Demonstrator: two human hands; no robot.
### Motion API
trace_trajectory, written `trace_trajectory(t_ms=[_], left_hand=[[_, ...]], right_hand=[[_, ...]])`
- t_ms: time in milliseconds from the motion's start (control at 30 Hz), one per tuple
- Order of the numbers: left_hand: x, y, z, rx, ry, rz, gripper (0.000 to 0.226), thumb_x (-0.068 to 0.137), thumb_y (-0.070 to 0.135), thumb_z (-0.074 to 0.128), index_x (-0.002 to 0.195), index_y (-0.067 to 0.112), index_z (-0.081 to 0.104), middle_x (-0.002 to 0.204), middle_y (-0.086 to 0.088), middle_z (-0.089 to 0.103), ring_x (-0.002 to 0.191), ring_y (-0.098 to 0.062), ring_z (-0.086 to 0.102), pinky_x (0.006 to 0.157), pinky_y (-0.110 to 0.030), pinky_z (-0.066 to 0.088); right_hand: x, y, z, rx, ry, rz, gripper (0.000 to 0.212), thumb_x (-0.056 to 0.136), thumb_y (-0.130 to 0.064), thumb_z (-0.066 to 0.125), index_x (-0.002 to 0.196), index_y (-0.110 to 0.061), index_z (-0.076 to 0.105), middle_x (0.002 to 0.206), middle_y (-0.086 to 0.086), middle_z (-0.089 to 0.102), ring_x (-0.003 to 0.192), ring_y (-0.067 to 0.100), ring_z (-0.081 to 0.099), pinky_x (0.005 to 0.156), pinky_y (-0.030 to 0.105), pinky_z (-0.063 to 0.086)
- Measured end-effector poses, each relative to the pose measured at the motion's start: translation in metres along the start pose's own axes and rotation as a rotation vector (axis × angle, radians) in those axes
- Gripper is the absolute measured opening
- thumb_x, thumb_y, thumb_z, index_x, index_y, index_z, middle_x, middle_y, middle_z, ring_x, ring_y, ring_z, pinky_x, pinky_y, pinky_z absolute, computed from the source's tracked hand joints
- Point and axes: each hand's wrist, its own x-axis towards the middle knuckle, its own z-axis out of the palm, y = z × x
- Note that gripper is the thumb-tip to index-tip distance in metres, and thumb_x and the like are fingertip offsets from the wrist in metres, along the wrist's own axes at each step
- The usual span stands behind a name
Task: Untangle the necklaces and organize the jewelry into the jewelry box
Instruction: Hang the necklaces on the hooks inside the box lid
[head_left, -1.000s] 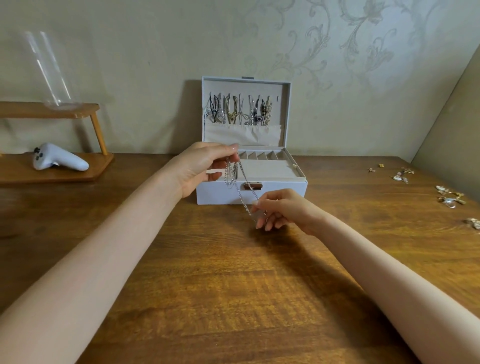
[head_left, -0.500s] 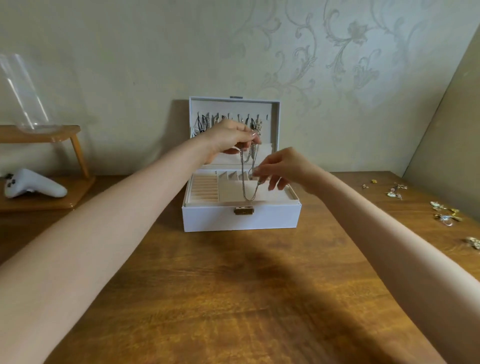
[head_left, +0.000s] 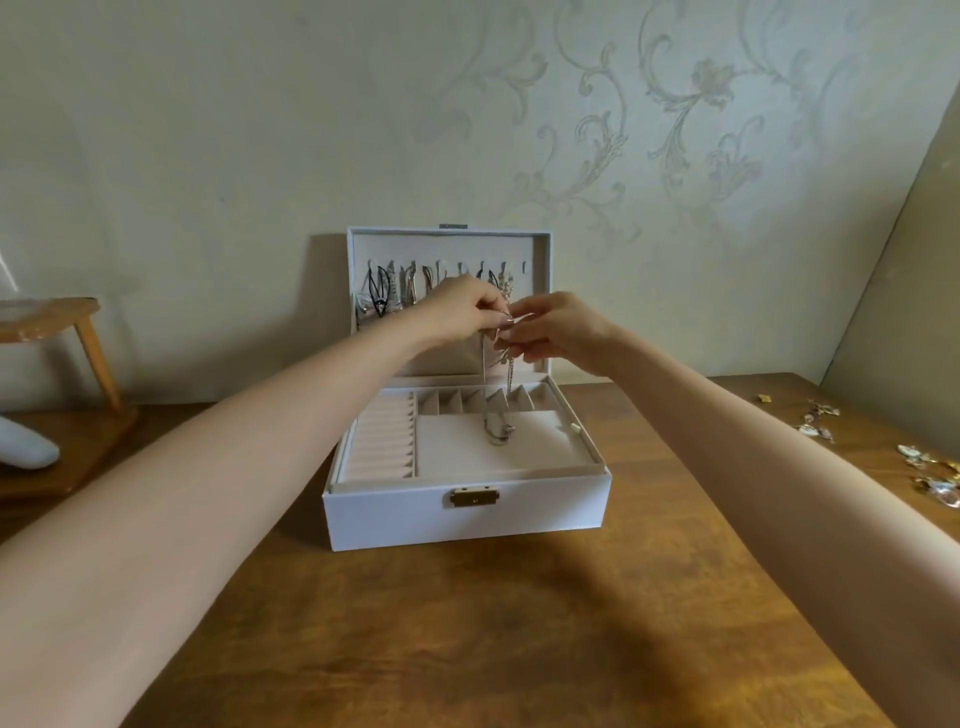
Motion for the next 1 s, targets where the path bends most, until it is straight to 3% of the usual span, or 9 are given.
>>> trace_trajectory(t_ms=[133,233,300,400,500,667,767,867,1000], left_hand=[[0.017,-0.01,0.005,-0.095,0.162,-0.038,0.016,0.081,0.013,0.071,0.074,0.02,0.059,0.066,0.008,0.064,0.068,-0.007,0.062,0.074,-0.025,0.048],[0.031,-0.01,0.012,-0.108,0.312,-0.065,0.021,0.083,0.015,0.069,0.071,0.021,0.053,0.063,0.012,0.061,0.064,-0.002,0.058,0.06,-0.019,0.04],[0.045,-0.009,0.018,-0.141,0.413,-0.093,0.025,0.083,0.016,0.069,0.067,0.023,0.051,0.064,0.01,0.062,0.069,-0.009,0.06,0.065,-0.025,0.046],[0.062,-0.007,0.025,-0.201,0.56,-0.112,0.033,0.082,0.01,0.067,0.062,0.024,0.045,0.067,0.005,0.058,0.077,-0.024,0.062,0.074,-0.038,0.052],[0.071,-0.001,0.028,-0.105,0.665,-0.162,0.026,0.085,0.007,0.058,0.065,0.02,0.045,0.076,0.002,0.06,0.08,-0.021,0.058,0.068,-0.032,0.046],[0.078,0.001,0.03,0.032,0.697,-0.137,0.003,0.089,0.013,0.056,0.089,0.011,0.059,0.094,-0.008,0.066,0.089,-0.025,0.059,0.067,-0.035,0.044],[0.082,0.0,0.033,0.111,0.689,-0.098,0.008,0.09,0.011,0.053,0.096,0.009,0.058,0.099,-0.01,0.066,0.093,-0.028,0.058,0.063,-0.034,0.037],[0.083,0.0,0.033,0.263,0.681,-0.105,0.012,0.091,0.011,0.049,0.101,0.011,0.057,0.102,-0.01,0.065,0.093,-0.03,0.058,0.059,-0.034,0.031],[0.081,0.002,0.033,0.302,0.646,-0.09,0.017,0.09,0.008,0.048,0.104,0.01,0.056,0.106,-0.013,0.064,0.096,-0.032,0.058,0.06,-0.034,0.03]], right_hand=[[0.013,0.009,-0.011,0.094,0.085,0.003,0.011,0.081,0.005,0.065,0.092,0.002,0.064,0.074,0.014,0.068,0.054,0.012,0.065,0.055,0.02,0.055],[0.023,0.01,-0.015,0.066,0.296,-0.078,0.015,0.078,0.002,0.072,0.089,0.007,0.065,0.072,0.015,0.067,0.051,0.011,0.064,0.051,0.02,0.054],[0.031,0.009,-0.015,0.0,0.448,-0.136,0.012,0.077,0.002,0.072,0.088,0.004,0.066,0.07,0.014,0.067,0.047,0.009,0.061,0.047,0.019,0.05],[0.048,0.006,-0.014,-0.187,0.634,-0.198,0.01,0.076,-0.005,0.071,0.085,-0.009,0.068,0.077,0.006,0.069,0.061,0.011,0.062,0.057,0.024,0.048],[0.059,0.002,-0.015,-0.518,0.767,-0.245,0.006,0.081,-0.018,0.064,0.087,-0.018,0.066,0.085,-0.001,0.069,0.079,0.016,0.06,0.065,0.028,0.041],[0.077,0.002,-0.025,-1.111,0.776,-0.45,0.009,0.085,-0.012,0.053,0.087,-0.005,0.059,0.087,0.013,0.066,0.082,0.035,0.059,0.057,0.033,0.027],[0.08,0.001,-0.028,-1.377,0.764,-0.623,0.019,0.062,-0.002,0.076,0.066,-0.005,0.058,0.06,0.012,0.06,0.055,0.031,0.059,0.047,0.024,0.022],[0.08,-0.001,-0.032,-1.487,0.691,-0.64,0.028,0.05,0.002,0.082,0.058,-0.005,0.057,0.051,0.01,0.055,0.047,0.029,0.056,0.046,0.02,0.019],[0.08,-0.003,-0.034,-1.496,0.658,-0.657,0.017,0.063,0.007,0.073,0.062,0.0,0.057,0.061,0.017,0.056,0.065,0.035,0.06,0.045,0.024,0.022]])
